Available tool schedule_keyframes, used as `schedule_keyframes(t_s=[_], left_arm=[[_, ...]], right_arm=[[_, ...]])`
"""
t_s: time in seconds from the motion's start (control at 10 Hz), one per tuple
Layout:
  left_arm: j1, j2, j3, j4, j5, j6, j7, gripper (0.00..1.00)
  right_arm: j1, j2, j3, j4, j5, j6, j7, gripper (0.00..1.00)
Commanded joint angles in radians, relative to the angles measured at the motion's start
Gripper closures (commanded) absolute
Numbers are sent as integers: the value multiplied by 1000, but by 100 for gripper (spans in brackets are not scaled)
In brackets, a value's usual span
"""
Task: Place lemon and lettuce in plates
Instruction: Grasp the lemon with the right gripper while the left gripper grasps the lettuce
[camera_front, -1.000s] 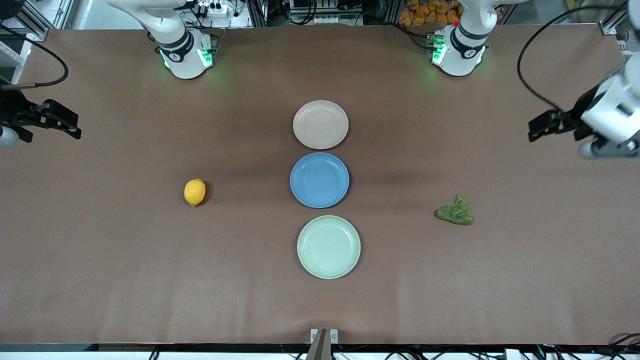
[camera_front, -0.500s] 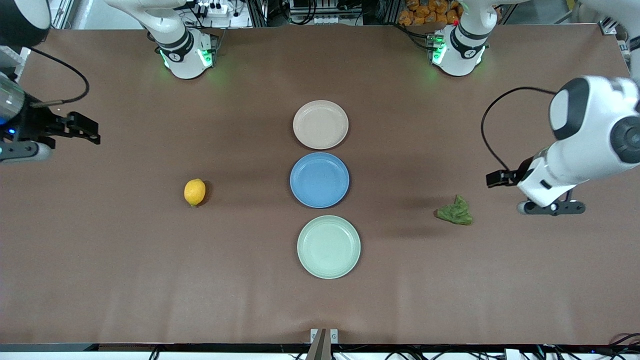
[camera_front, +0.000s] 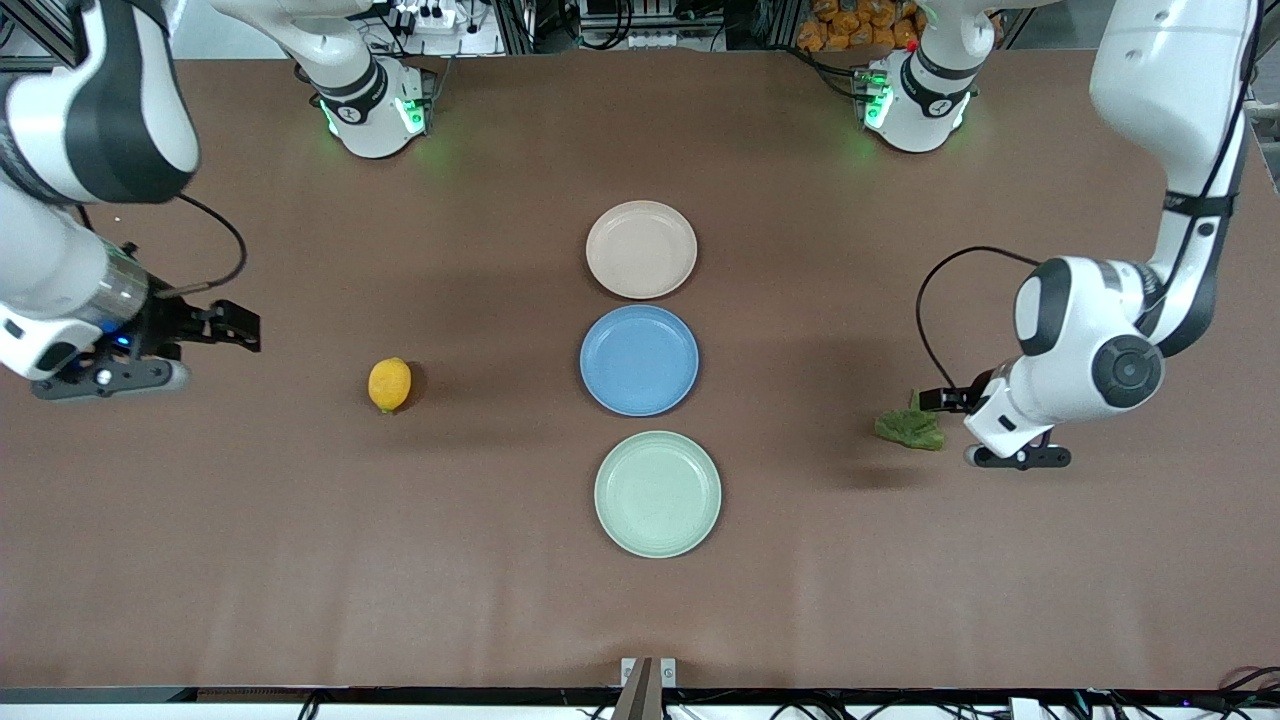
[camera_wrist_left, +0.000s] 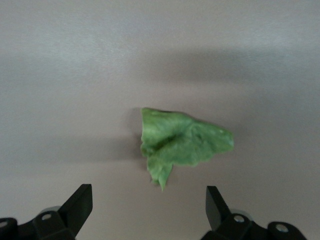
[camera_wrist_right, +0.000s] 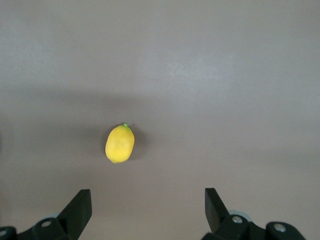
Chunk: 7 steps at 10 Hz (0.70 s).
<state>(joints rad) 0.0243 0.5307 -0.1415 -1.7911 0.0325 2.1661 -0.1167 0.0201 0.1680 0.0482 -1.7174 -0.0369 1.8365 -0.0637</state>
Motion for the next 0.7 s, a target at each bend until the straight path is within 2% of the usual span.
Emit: schedule_keyframes(t_s=[0.0,0.1,0.3,0.6], left_arm=[[-30,38,-3,15,35,24,-87,1],[-47,54,-4,15,91,24,-137,4],[-52,72,-6,19,139,38,-176,6],[-43,110,-7,35,127,60,-182,23]], right_arm=[[-3,28,7,-102,97,117,18,0],[0,71,7,-103,159,141,16,0],[34,155,12,-141,155,258,18,0],[27,255,13,-211,157,400,22,0]])
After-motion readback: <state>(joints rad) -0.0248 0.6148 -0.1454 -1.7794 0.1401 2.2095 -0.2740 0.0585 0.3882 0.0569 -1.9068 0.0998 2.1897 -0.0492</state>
